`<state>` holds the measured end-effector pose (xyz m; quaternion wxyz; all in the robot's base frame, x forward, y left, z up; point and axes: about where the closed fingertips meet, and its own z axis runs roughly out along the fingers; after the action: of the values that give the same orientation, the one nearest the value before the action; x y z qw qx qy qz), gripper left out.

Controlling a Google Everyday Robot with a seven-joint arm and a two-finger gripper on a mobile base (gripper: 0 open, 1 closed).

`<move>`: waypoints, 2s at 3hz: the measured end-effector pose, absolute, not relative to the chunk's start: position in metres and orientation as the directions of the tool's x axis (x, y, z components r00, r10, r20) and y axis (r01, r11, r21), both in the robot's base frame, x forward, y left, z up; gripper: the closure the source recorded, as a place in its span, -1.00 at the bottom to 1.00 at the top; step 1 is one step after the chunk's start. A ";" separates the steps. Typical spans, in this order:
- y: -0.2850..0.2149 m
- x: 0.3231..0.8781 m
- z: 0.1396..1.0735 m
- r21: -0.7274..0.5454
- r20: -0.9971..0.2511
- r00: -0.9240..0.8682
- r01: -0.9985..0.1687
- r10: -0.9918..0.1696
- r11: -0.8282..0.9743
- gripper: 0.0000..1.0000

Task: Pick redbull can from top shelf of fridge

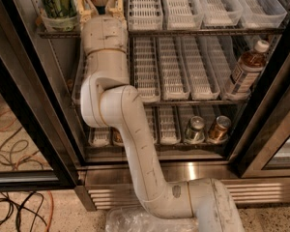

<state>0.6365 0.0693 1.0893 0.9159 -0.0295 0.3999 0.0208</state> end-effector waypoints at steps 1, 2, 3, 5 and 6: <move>0.069 0.638 1.099 -0.040 -0.713 0.701 -0.066 0.018 0.997 1.00; 0.069 0.639 1.104 -0.045 -0.694 0.720 -0.069 0.019 0.997 1.00; 0.067 0.638 1.111 -0.047 -0.673 0.739 -0.064 0.016 0.997 1.00; 0.067 0.631 1.140 -0.077 -0.576 0.817 -0.043 -0.009 0.996 1.00; 0.068 0.624 1.145 -0.089 -0.550 0.835 -0.038 -0.017 0.995 1.00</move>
Offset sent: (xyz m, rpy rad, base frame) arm 0.0029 -0.0007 0.0415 -0.0147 -0.1379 0.0228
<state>0.6242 0.0684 1.1450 0.9566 -0.0482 0.2874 0.0054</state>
